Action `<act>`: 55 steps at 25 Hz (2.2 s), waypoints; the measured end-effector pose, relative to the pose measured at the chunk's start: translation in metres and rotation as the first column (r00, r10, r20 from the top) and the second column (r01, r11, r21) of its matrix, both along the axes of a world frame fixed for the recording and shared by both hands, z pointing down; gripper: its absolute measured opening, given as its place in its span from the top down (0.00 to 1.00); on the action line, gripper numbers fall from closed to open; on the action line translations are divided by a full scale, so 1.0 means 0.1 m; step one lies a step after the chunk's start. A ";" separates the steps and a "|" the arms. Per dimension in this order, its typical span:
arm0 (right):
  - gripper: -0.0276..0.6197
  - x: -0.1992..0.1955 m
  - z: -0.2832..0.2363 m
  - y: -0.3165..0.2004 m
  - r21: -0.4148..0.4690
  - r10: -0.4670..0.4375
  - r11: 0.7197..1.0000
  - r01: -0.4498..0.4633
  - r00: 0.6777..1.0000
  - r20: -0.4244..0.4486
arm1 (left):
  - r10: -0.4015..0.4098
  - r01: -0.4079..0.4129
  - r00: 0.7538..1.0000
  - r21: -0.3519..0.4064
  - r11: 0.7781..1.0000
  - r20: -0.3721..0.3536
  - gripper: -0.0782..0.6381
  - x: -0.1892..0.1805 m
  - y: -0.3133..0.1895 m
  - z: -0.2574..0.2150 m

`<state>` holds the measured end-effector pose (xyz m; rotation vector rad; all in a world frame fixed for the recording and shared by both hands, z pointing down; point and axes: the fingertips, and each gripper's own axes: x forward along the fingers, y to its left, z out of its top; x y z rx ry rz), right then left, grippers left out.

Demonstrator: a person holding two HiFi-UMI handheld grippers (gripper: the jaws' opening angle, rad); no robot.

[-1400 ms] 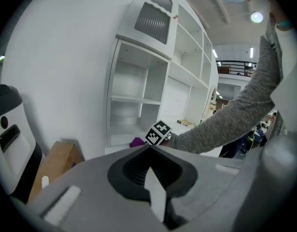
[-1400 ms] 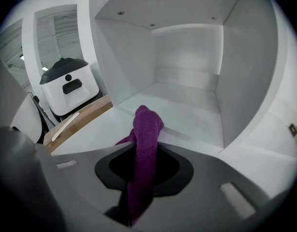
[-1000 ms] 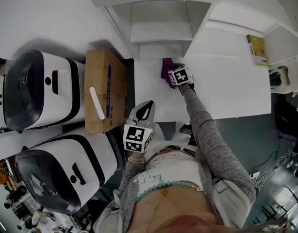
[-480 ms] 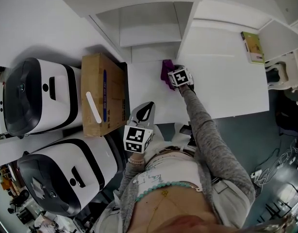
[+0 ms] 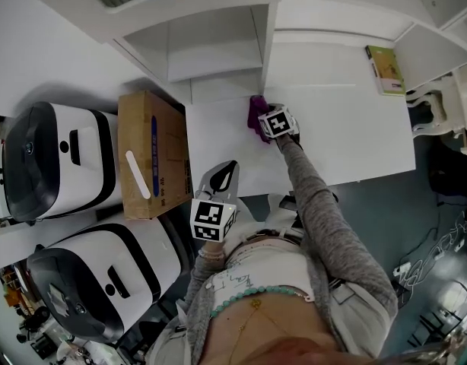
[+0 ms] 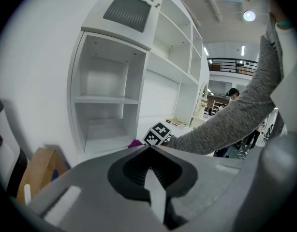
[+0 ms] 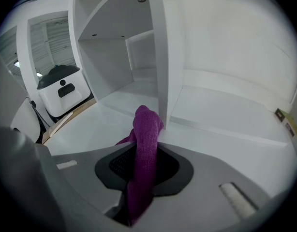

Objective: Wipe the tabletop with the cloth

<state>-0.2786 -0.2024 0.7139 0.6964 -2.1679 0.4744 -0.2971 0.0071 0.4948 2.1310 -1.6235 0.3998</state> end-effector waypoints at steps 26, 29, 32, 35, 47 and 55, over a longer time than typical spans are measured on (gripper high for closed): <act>0.81 0.98 0.03 -0.41 -0.011 0.016 1.000 -0.016 1.000 0.010 | 0.017 -0.017 1.000 0.009 1.000 0.003 0.89 0.97 -0.52 -0.01; 0.81 1.10 0.03 -0.45 -0.007 0.008 1.000 -0.008 1.000 0.005 | -0.004 0.004 1.000 0.010 1.000 -0.003 0.89 1.07 -0.53 0.00; 0.81 1.20 0.02 -0.52 -0.005 0.005 1.000 -0.004 1.000 0.010 | -0.020 0.020 1.000 0.013 1.000 -0.009 0.89 1.17 -0.54 0.01; 0.81 1.27 0.02 -0.55 -0.013 0.008 1.000 -0.008 1.000 0.011 | -0.025 0.026 1.000 0.007 1.000 -0.014 0.89 1.25 -0.50 0.02; 0.81 1.27 0.04 -0.54 0.015 0.040 0.999 -0.039 0.999 -0.033 | -0.029 0.029 0.999 0.013 0.999 -0.020 0.89 0.90 -0.30 -0.04; 0.81 1.27 0.03 -0.56 0.032 0.086 0.996 -0.084 0.993 -0.077 | 0.075 -0.075 0.997 0.001 0.997 -0.017 0.89 0.70 -0.29 0.00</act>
